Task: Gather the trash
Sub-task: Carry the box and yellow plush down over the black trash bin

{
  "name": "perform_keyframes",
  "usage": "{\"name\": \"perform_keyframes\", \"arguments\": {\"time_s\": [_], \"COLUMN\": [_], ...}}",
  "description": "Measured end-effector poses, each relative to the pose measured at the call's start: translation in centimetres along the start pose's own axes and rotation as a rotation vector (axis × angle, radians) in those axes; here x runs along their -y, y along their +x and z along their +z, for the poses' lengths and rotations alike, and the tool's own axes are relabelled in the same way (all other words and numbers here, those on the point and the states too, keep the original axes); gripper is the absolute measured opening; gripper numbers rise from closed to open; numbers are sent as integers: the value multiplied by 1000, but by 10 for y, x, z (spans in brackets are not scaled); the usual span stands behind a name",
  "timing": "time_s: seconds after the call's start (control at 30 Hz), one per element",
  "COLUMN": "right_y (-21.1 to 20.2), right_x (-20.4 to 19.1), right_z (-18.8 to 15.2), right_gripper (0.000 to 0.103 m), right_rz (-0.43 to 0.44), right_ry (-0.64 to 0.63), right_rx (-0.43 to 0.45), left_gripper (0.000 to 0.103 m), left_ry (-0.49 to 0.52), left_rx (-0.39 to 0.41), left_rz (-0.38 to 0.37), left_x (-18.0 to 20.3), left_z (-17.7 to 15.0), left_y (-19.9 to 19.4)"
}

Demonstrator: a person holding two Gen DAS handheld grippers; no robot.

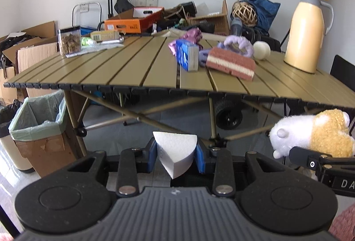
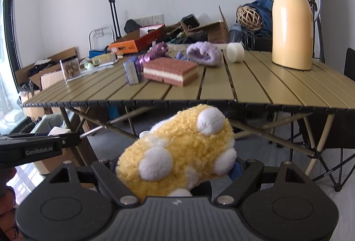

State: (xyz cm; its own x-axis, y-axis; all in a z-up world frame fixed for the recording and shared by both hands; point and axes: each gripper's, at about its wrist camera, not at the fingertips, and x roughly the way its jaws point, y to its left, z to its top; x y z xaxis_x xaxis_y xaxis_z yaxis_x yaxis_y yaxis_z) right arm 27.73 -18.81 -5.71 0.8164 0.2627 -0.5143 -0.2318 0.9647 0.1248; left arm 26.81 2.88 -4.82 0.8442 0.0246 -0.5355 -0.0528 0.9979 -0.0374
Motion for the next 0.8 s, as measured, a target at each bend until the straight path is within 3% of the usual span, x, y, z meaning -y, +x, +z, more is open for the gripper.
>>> {"name": "perform_keyframes", "arguments": {"time_s": [0.47,0.8], "right_y": [18,28], "right_x": [22,35], "right_z": [-26,-34], "right_gripper": [84,84], "right_rz": [-39,-80], "right_ry": [33,62], "right_rx": [-87,-125], "left_gripper": [35,35], "left_ry": [64,36], "left_rx": [-140,-257], "left_rz": [12,-9], "left_x": [5,1], "left_z": [-30,-39], "left_y": [24,43]}}
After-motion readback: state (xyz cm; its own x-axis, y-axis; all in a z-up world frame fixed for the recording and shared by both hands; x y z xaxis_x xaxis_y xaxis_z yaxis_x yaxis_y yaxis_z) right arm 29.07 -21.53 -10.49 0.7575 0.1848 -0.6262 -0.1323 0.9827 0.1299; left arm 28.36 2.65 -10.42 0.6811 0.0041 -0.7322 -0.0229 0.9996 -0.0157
